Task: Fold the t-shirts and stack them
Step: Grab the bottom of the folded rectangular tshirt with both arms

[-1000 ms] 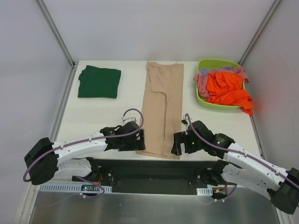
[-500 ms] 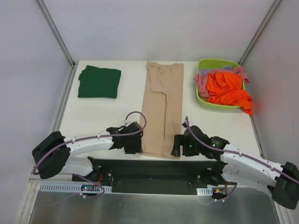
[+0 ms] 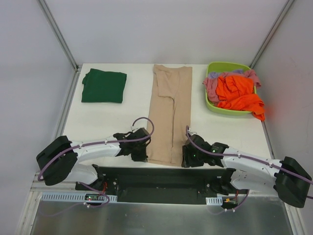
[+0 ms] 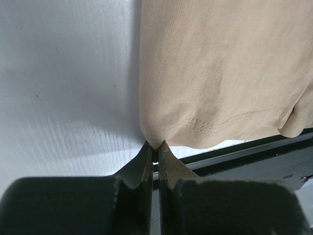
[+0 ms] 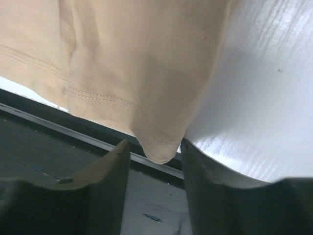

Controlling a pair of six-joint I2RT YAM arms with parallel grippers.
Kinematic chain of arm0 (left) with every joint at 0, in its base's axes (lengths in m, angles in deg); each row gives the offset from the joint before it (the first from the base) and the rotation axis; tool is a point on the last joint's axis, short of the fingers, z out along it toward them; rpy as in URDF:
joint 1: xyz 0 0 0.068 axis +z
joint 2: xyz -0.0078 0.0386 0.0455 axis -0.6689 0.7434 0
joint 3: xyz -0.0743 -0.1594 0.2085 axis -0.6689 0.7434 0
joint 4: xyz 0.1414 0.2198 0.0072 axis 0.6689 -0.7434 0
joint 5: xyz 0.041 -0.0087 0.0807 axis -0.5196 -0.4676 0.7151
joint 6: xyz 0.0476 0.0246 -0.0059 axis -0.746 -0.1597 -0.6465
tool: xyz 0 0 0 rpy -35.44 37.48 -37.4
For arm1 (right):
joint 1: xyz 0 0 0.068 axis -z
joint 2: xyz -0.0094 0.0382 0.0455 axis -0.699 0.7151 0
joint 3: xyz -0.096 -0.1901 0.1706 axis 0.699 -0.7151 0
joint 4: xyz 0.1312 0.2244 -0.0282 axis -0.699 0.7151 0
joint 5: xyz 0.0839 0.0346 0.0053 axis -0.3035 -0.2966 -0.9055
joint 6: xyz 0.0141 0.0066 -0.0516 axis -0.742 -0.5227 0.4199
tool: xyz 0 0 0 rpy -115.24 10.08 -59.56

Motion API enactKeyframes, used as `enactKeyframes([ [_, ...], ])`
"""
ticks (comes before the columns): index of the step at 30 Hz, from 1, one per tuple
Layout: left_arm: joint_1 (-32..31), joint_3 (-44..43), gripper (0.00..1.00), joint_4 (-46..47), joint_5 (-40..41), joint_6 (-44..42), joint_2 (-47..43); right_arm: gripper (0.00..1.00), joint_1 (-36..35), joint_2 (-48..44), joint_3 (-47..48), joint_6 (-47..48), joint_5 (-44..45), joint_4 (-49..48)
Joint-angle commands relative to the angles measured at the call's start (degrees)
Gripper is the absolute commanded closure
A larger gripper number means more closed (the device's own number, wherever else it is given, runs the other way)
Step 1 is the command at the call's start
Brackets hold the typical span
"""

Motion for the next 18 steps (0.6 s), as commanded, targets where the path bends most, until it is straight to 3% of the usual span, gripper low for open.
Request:
enactKeyframes([
  [1, 0.3, 1.2, 1.0, -2.2, 1.7, -0.6, 0.8, 0.6, -1.0, 2.0, 2.1, -1.5, 2.8, 1.4],
  [4, 0.2, 1.6, 1.0, -2.2, 1.3, -0.7, -0.6, 0.81, -1.0, 1.4, 2.1, -2.2, 5.0, 1.9],
  [7, 0.2, 2.5, 1.0, -2.2, 0.9, -1.1, -3.2, 0.95, -1.4, 0.0, 2.5, -1.4, 3.2, 1.7],
  [18, -1.1, 12.4, 1.0, -3.8, -7.6, 4.5, -21.4, 0.99, -9.5, -3.7, 2.8, -3.8, -8.0, 0.4],
])
